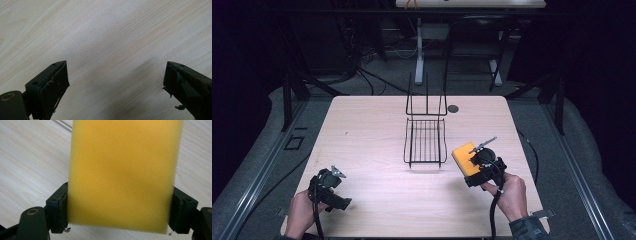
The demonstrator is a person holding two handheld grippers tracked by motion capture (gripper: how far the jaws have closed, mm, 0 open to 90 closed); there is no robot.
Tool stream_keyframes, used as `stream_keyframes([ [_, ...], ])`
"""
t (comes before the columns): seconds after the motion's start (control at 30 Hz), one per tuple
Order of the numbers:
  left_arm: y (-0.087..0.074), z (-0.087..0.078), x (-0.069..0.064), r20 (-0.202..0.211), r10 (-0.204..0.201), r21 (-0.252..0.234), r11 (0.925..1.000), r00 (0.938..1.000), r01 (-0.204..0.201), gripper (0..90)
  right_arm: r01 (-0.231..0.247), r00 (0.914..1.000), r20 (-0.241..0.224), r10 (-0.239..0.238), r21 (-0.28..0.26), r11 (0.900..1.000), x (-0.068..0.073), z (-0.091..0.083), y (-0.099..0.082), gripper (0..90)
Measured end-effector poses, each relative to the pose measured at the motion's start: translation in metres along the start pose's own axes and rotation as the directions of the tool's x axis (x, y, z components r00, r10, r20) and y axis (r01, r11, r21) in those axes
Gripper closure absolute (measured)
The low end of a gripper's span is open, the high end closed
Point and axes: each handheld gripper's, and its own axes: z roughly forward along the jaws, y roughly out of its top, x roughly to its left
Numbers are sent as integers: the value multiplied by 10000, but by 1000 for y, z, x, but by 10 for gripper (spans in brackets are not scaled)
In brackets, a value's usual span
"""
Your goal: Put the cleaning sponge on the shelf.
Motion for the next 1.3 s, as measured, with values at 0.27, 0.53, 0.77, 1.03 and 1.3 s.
stream_keyframes([
  [0.27,0,0,0,6,-5,-23,10000,10000,5,62,152,9999,-48,-152,-87,9998,4,-1,11,209],
  [0.53,0,0,-1,-7,-3,-19,10000,10000,3,62,349,9991,-222,-355,-243,9991,13,2,29,209],
  [0.77,0,0,-1,18,3,-21,10000,10000,-3,63,388,9988,-282,-399,-390,9985,19,6,39,209],
  [1.03,0,0,-1,7,10,-13,10000,10000,-10,63,399,9987,-316,-411,-397,9984,21,12,47,209],
  [1.3,0,0,-1,11,53,25,10000,10000,-53,64,366,9983,-440,-390,-528,9979,27,19,57,209],
])
